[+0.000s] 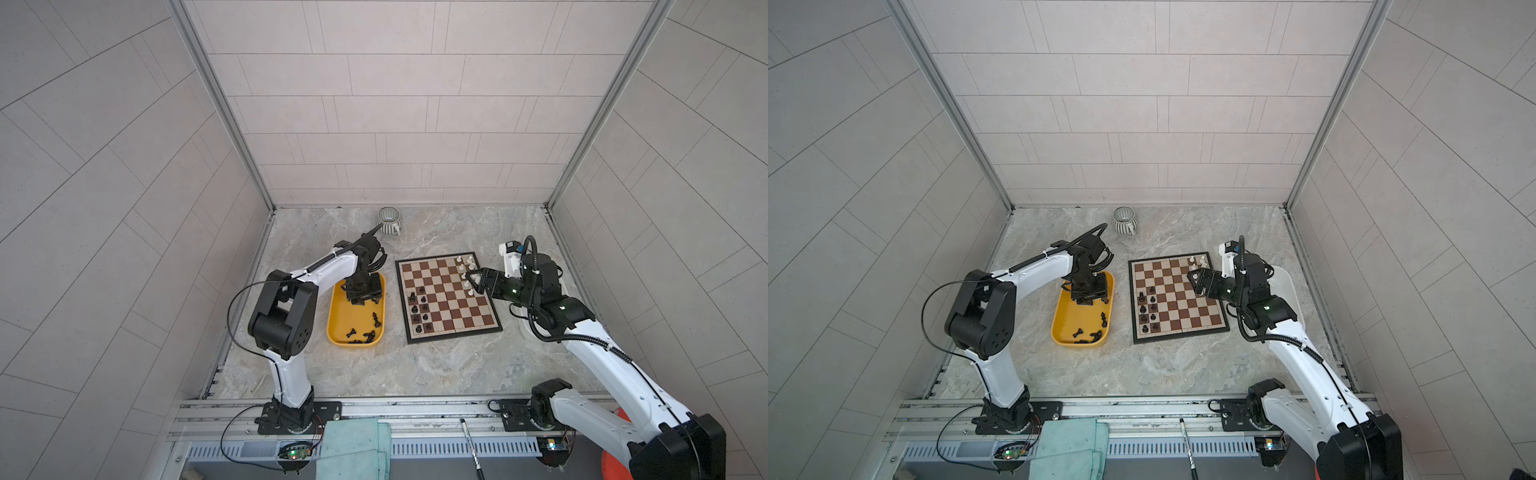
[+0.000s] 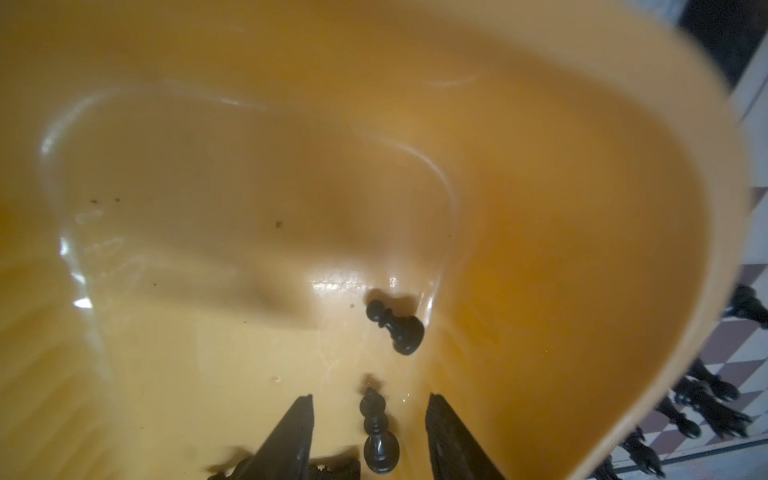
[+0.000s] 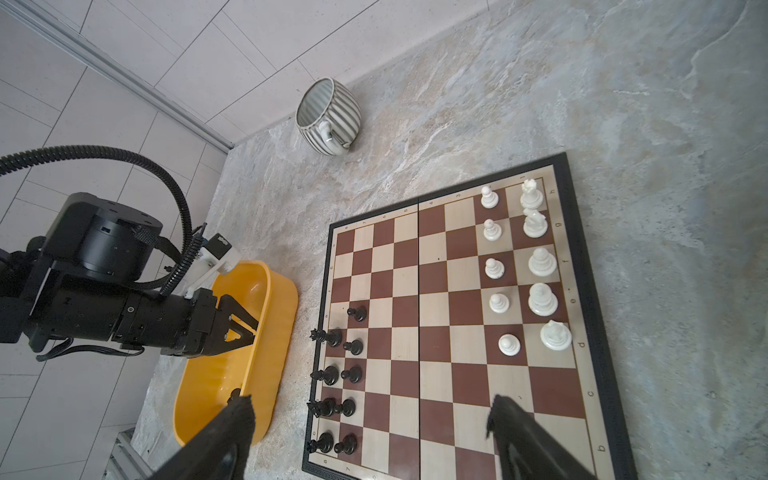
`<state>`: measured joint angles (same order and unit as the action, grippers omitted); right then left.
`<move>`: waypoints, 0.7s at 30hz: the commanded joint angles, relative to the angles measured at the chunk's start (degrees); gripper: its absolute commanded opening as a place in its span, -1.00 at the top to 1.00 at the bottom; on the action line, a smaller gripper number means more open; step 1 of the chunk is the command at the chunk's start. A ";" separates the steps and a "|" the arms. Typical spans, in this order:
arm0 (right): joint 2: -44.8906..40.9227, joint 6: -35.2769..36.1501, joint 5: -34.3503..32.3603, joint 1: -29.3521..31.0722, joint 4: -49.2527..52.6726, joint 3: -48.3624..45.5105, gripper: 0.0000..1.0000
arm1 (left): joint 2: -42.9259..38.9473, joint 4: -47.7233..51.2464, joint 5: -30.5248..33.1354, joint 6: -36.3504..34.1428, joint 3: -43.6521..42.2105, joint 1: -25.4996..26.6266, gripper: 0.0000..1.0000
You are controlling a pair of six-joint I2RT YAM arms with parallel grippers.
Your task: Set up the chess pieces on the board
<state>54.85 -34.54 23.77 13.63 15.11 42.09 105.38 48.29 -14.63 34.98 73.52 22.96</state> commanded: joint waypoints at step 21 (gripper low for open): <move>-0.11 0.42 0.05 0.35 1.84 0.80 -0.78 | -1.00 3.87 -1.94 0.16 -1.79 0.50 0.18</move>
<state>54.96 -34.54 23.79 13.63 16.23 42.11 106.45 48.64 -16.67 36.73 72.88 23.05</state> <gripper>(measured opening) 0.891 0.414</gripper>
